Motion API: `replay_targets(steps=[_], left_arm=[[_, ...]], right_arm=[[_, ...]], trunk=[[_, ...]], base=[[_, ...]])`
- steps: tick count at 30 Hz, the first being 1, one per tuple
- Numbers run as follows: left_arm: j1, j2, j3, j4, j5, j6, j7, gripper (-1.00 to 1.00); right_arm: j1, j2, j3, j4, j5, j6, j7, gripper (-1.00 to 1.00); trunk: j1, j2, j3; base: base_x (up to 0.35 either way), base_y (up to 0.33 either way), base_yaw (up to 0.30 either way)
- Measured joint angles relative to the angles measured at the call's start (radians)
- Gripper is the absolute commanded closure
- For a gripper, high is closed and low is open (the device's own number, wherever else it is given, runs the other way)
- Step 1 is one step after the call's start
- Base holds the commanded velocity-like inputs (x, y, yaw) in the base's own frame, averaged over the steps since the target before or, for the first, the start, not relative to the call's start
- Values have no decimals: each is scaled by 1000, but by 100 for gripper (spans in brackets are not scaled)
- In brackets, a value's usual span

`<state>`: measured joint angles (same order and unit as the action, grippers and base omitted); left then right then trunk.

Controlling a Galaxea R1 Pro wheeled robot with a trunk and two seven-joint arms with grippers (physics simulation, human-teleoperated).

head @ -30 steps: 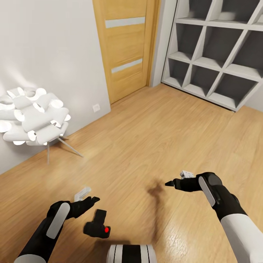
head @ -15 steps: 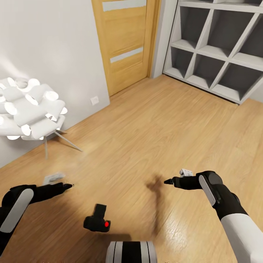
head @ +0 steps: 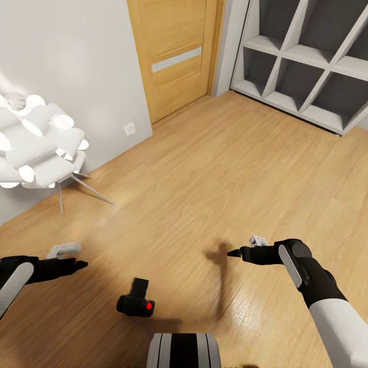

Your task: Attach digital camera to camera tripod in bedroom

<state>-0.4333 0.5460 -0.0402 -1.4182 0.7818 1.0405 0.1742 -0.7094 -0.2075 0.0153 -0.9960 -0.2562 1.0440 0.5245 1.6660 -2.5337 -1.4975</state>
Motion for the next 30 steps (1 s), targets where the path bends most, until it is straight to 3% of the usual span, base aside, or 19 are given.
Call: replay_targets(steps=[1,2,3,4,7,11,16,30], left_arm=[[0,12,-134,-1,-21,-1,1,-100],[0,18,-209,-4,-16,-3,1,-100],[0,25,-249,-7,-23,-3,0,-100],[0,41,-318,-16,-26,-5,0,-100],[0,73,-422,-38,-35,-6,0,-100],[0,94,-467,-51,-39,-6,-1,-100],[0,105,-486,-57,-42,-8,0,-100],[1,106,-489,-60,-48,-9,3,-100]], right_arm=[[0,-4,-1,0,4,0,13,-100],[0,-5,-1,0,5,0,14,-100],[0,-7,-1,0,6,0,16,-100],[0,-7,-1,0,6,0,17,-100],[0,-9,0,-1,6,0,19,-100],[0,-9,0,-1,8,0,19,-100],[0,-9,0,-1,9,0,20,-100],[0,-10,-1,-1,11,0,21,-100]], trunk=[[0,0,-4],[1,0,-8],[1,-1,-12],[2,-1,-15],[3,-2,-27],[5,-3,-43],[7,-4,-62],[13,-7,-108]], base=[[0,0,0],[0,0,0],[0,0,0],[0,0,0],[0,0,0],[0,0,0],[0,0,0],[0,0,0]])
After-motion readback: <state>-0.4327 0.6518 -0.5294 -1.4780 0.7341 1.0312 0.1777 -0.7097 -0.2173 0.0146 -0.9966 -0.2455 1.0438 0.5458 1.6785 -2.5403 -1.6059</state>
